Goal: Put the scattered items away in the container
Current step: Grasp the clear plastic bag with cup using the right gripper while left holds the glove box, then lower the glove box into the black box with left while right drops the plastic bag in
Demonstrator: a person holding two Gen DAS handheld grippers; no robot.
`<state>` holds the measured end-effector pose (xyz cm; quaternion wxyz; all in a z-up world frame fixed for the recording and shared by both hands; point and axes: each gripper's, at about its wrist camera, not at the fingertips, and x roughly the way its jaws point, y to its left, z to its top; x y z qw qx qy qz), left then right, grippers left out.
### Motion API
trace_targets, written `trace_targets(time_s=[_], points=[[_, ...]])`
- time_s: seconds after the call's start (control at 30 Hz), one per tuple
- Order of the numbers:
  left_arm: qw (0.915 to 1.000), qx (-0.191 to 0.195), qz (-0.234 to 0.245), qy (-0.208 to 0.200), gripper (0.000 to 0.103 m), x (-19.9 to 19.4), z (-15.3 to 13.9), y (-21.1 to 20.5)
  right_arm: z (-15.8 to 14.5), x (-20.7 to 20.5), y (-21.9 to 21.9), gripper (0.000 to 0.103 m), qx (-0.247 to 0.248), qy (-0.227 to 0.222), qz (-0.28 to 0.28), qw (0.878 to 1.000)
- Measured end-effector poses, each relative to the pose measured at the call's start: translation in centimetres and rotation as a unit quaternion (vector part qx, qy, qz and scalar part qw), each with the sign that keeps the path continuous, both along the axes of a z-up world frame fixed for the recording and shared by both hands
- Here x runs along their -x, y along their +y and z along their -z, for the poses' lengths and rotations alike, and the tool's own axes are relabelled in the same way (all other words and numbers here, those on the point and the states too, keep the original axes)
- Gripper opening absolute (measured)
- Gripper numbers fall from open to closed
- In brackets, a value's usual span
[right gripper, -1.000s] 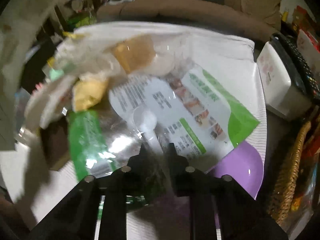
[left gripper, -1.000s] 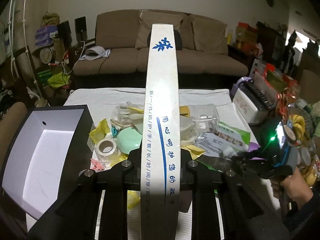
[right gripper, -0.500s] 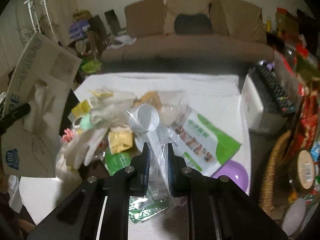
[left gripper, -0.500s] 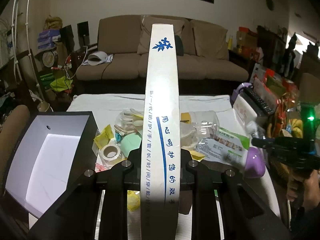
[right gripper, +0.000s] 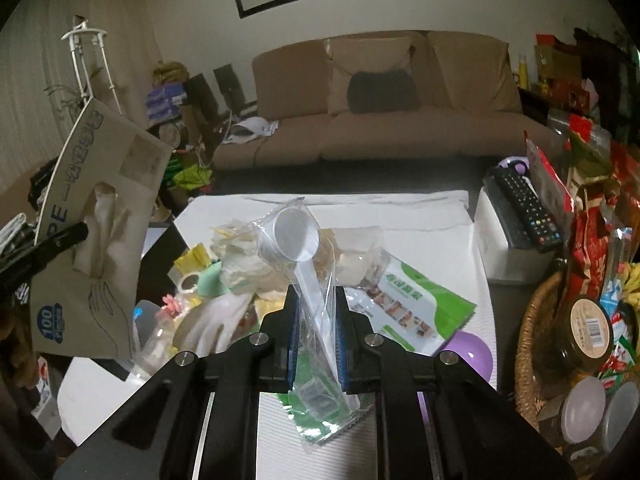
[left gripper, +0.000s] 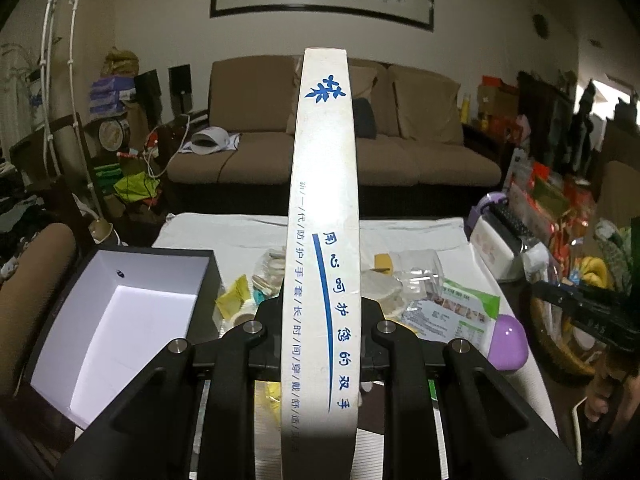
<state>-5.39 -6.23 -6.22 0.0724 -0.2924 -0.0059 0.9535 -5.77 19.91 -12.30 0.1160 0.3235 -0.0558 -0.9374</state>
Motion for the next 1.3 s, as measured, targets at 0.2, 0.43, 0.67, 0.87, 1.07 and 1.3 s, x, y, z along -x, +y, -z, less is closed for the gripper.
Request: trace_targets(time_s=[0.2,0.43,0.67,0.87,1.07,1.3], points=[[0.9982,0.012,-0.05,0.032,0.019,-0.9,-2.2,-4.2,-1.9,0.6,-3.3,0.014,-0.007,0.013,-0.015,1.0],[0.9923,0.016,-0.109,0.056,0.02,-2.1,-3.8,-11.0,-4.3,1.1,-9.9,0.014,-0.032,0.035,-0.048,0.998],[0.9841,0.019,-0.165,0.062,0.02,-3.3,-4.0,-17.9,-6.1,2.4,-18.2,0.014,-0.02,0.059,-0.095,0.993],[0.9804,0.03,-0.183,0.066,0.02,-4.3,-4.1,-22.7,-6.2,3.2,-25.0,0.014,-0.007,0.062,-0.136,0.989],[0.9774,0.05,-0.196,0.061,0.02,-4.9,-3.3,-25.8,-5.8,4.5,-29.9,0.014,0.032,0.052,-0.159,0.985],[0.978,0.036,-0.198,0.054,0.02,-3.9,-1.8,-28.8,-5.3,5.9,-33.9,0.014,0.075,0.031,-0.178,0.981]])
